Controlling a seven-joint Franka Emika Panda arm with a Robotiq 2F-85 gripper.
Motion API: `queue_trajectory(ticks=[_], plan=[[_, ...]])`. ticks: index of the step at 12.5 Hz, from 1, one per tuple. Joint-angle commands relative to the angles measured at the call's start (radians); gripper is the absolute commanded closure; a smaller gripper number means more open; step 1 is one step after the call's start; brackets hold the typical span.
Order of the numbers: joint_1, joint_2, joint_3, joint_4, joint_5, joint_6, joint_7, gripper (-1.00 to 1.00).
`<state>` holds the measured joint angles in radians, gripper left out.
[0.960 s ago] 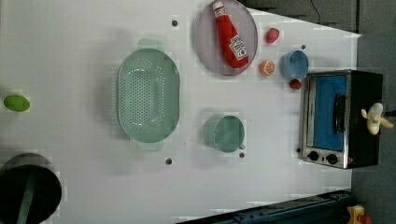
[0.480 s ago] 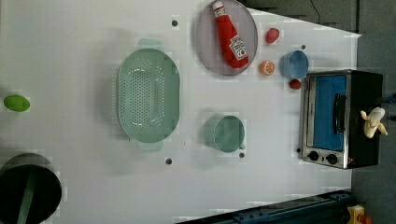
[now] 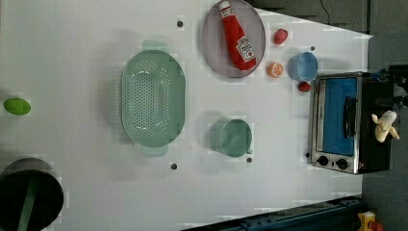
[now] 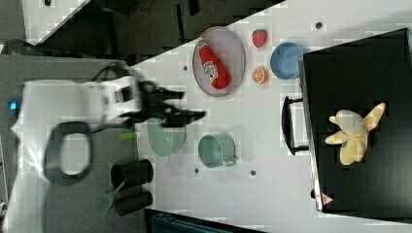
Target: Pick banana from table and place on oven.
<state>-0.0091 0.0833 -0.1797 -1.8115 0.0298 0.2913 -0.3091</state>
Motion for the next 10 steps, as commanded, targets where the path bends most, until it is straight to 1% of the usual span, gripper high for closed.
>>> queue_trajectory(ticks=[1,2,4,5,10], plan=[[0.025,-0.138,0.057,0.032,0.012,-0.131,0.32,-1.0],[0.025,-0.172,0.075,0.034,0.01,-0.149,0.32,-1.0],[0.025,-0.235,0.084,0.024,-0.024,-0.22,0.323,-1.0],[0.025,-0.254,0.084,0.022,-0.027,-0.219,0.326,-1.0],[0.023,-0.272,0.075,0.021,-0.038,-0.227,0.328,-1.0]])
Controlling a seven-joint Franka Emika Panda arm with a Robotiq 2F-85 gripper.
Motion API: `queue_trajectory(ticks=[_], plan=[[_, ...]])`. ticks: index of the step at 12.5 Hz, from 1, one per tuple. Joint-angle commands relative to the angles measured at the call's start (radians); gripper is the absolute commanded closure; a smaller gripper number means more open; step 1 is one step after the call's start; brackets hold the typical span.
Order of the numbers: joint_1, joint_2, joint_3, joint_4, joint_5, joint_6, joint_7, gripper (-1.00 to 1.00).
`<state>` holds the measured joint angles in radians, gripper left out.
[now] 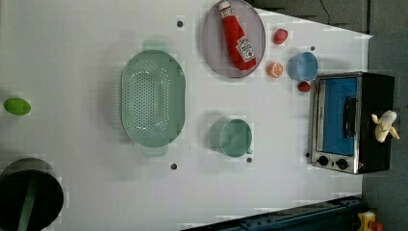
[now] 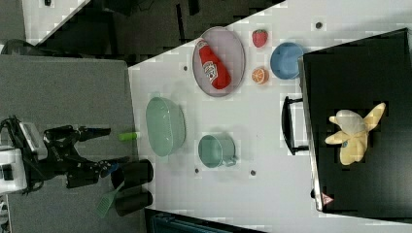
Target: Pick banana from table and place on oven.
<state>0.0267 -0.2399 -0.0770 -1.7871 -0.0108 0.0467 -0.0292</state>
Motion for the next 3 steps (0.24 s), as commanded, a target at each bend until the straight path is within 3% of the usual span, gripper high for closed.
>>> queue_trajectory(ticks=[1,3], plan=[[-0.013,0.052,-0.027,-0.004,0.002,0.018,0.048,-1.0],[-0.013,0.053,-0.027,-0.003,0.002,0.018,0.048,-1.0]])
